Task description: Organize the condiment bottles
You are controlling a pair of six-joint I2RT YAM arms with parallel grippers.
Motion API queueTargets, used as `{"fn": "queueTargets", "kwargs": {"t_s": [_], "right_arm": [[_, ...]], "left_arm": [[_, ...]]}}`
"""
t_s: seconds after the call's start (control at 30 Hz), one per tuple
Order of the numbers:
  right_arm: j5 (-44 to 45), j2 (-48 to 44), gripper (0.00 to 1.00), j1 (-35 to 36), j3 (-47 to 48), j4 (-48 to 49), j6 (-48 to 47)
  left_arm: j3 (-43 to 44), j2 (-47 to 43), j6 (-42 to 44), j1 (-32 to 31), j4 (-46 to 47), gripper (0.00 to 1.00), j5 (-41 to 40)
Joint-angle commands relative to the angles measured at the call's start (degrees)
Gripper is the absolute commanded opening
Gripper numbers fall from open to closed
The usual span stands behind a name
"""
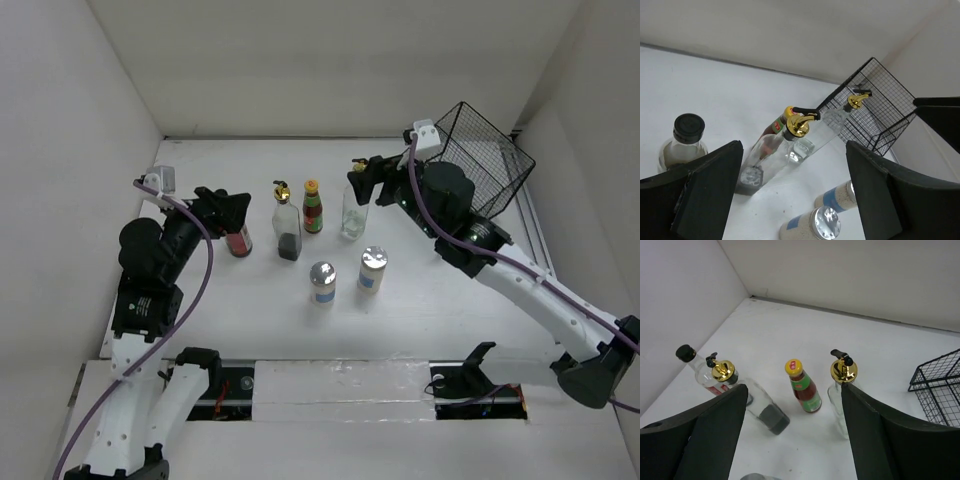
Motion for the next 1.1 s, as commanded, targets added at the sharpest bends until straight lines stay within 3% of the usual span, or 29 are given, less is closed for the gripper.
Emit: {"fn": "queueTargets", "kwargs": {"t_s": [0.0, 0.1, 0.17, 0.27, 0.37, 0.6, 0.93, 1.07], "right_arm": [[-3.18, 0.70, 0.81, -0.18, -0.66, 2.84, 1.00], [-0.31, 2.46, 0.78, -0.18, -1.19, 2.84, 1.00], [1.46, 4.47, 0.68, -0.79, -1.19, 3.36, 1.53], [2.52, 6.85, 0.68, -3.51, 0.04, 3.37, 2.14], [1.48, 9.92, 0.74, -5.18, 1.09, 3.37, 2.76], [-0.28, 16.34, 0.75, -6.95, 3.20, 3.37, 2.76], [2.25, 19.95, 0.68, -6.95, 4.70, 7.14, 1.62], [4.10, 21.10, 0.61, -6.95, 5.23, 7.14, 1.00]], "left_arm": [[2.19, -0.16, 0.93, -0.23, 4.10, 0.80, 2.38], [1.65, 0.36, 0.93, -0.23, 5.58, 0.77, 4.56], [0.86, 0.36, 0.93, -0.84, 6.20, 0.71, 5.10], [0.86, 0.36, 0.93, -0.84, 6.21, 0.58, 5.10], [-0.63, 0.36, 1.45, -1.54, 6.73, 0.49, 4.41], [-1.78, 0.36, 1.45, -1.55, 7.26, 0.49, 3.87], [-2.83, 0.89, 1.98, -1.55, 7.79, 0.50, 3.34], [-2.83, 0.89, 1.98, -1.55, 7.79, 0.50, 3.87]]}}
